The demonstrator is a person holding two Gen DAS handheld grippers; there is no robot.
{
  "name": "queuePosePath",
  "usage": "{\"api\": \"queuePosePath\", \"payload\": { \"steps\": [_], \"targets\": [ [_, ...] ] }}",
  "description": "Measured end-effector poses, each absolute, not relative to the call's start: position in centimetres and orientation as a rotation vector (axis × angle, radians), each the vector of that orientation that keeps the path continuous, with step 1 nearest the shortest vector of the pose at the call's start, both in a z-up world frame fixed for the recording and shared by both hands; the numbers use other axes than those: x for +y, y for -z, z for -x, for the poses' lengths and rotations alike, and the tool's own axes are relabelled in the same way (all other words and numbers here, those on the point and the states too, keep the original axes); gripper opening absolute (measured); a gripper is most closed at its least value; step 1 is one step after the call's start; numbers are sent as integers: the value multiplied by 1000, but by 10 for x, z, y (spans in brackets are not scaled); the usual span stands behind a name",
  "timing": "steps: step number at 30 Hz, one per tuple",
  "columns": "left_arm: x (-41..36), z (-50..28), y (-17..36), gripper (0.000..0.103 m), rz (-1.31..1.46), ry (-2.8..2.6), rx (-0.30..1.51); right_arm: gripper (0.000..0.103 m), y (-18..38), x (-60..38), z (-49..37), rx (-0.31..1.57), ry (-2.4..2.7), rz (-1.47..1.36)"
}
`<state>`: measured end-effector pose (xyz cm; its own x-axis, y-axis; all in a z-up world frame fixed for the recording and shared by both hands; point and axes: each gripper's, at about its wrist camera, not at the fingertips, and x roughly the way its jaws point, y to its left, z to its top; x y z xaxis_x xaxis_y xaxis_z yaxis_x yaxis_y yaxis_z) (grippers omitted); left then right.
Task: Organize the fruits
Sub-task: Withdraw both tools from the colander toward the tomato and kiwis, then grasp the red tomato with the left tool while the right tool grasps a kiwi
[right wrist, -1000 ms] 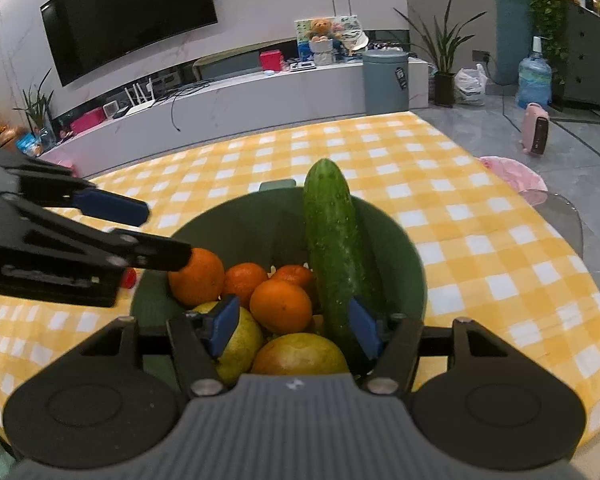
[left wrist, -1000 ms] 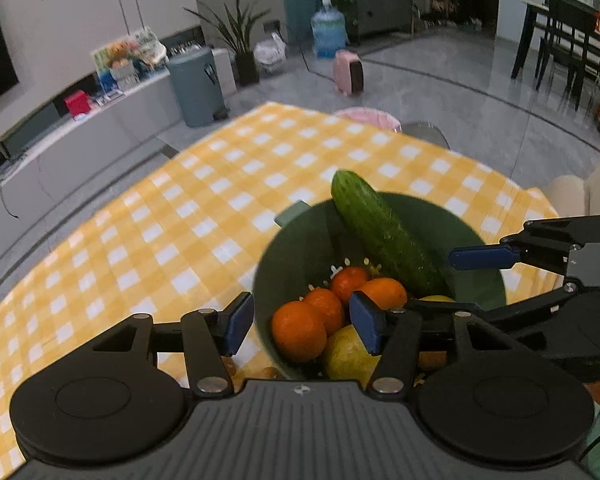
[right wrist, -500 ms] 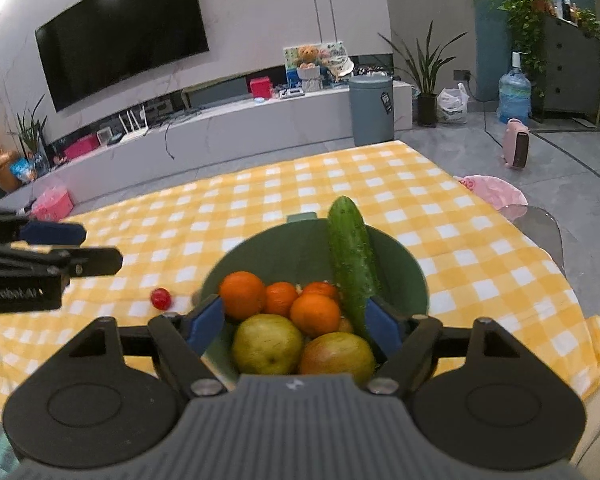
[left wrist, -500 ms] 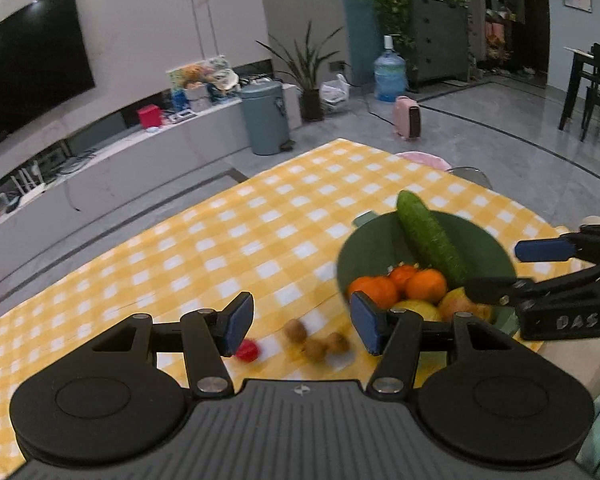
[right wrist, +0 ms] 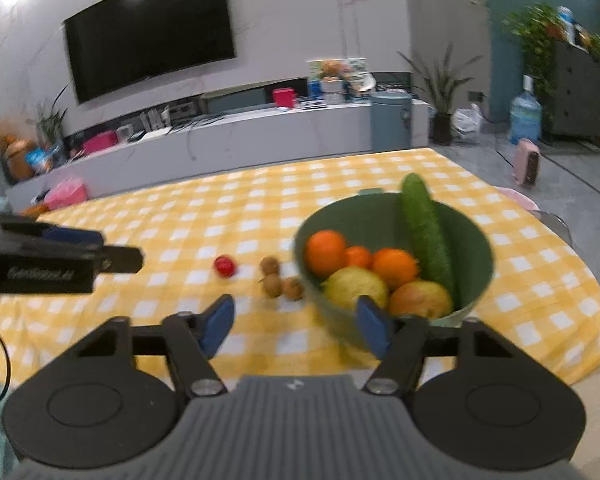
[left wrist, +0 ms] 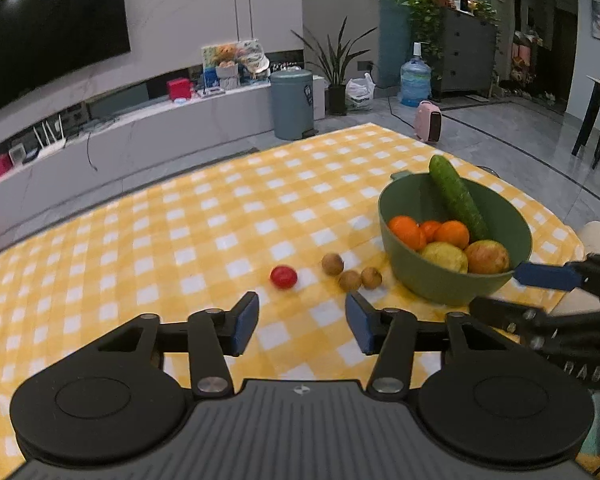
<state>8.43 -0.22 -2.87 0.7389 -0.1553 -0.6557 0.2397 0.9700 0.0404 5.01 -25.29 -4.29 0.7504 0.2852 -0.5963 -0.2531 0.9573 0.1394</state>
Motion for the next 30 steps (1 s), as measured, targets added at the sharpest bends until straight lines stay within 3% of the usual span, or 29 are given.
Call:
{"api": "queuePosePath", "payload": {
  "steps": [10, 30],
  "targets": [
    [16, -93, 52, 44, -63, 202, 727, 30, 67, -218, -60, 684, -303, 50],
    [21, -158, 94, 37, -175, 314, 756, 26, 117, -152, -136, 658, -279, 322]
  ]
}}
